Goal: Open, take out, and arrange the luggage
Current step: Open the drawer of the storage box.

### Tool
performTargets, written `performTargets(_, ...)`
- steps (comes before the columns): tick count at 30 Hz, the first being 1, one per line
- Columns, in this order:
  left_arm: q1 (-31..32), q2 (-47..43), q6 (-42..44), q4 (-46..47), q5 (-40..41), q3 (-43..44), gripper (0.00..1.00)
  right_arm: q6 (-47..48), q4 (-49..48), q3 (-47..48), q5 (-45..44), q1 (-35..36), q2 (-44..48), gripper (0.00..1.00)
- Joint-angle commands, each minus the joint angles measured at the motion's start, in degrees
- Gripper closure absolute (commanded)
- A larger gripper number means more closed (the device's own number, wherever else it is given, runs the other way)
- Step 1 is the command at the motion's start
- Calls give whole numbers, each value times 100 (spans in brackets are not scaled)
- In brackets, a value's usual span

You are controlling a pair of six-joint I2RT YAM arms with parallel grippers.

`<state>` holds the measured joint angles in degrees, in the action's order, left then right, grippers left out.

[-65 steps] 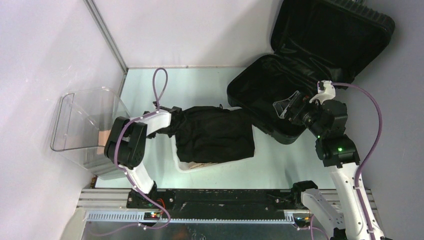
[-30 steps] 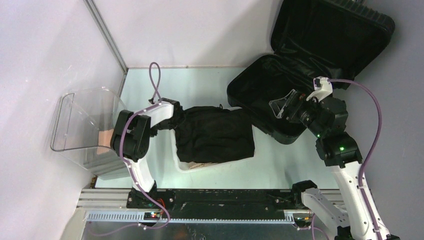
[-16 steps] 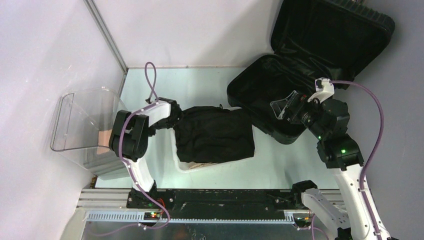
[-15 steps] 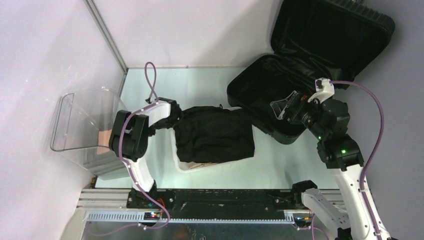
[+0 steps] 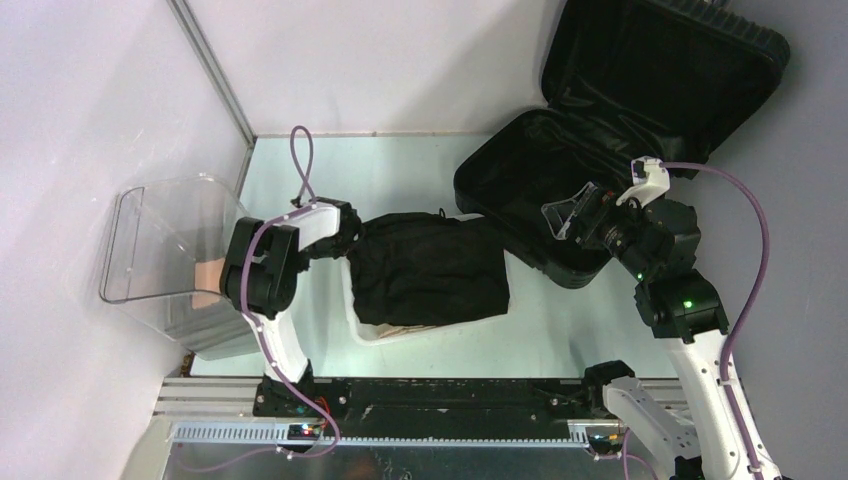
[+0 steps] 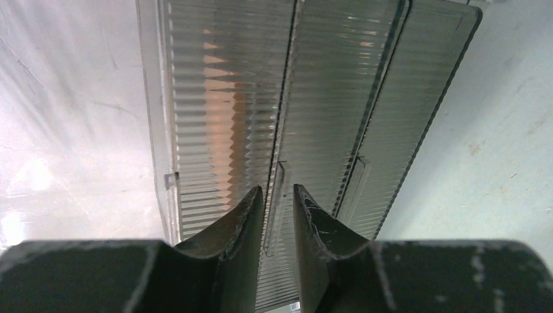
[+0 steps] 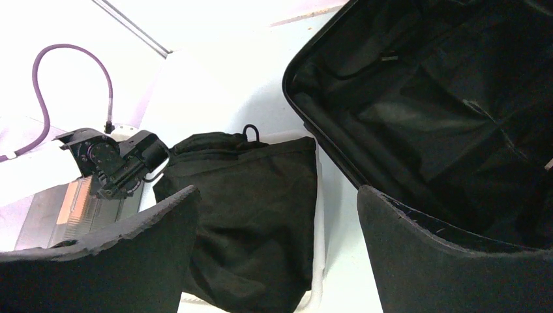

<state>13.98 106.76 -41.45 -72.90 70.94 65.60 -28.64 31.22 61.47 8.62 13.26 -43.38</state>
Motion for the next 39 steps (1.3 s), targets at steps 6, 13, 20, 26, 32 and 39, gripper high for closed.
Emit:
performTargets(6, -109, 162, -64, 176, 526, -77, 82, 131, -104, 234, -134, 6, 11, 8)
performTargets(13, -26, 191, -105, 320, 689, -110, 100, 159, -88, 234, -194, -17, -8, 8)
performTargets(20, 521, 152, 115, 561, 480, 20, 100, 66, -84, 234, -184, -49, -61, 8)
performTargets(26, 790, 133, 209, 611, 265, 202, 100, 131, -14, 234, -237, -60, -53, 8)
performTargets(32, 1064, 154, 239, 590, 176, 361, 100, 161, 42, 233, -274, -68, -25, 7)
performTargets(39, 1254, -501, 924, 1227, -696, 143, 94, 131, 68, 233, -214, -72, -41, 7)
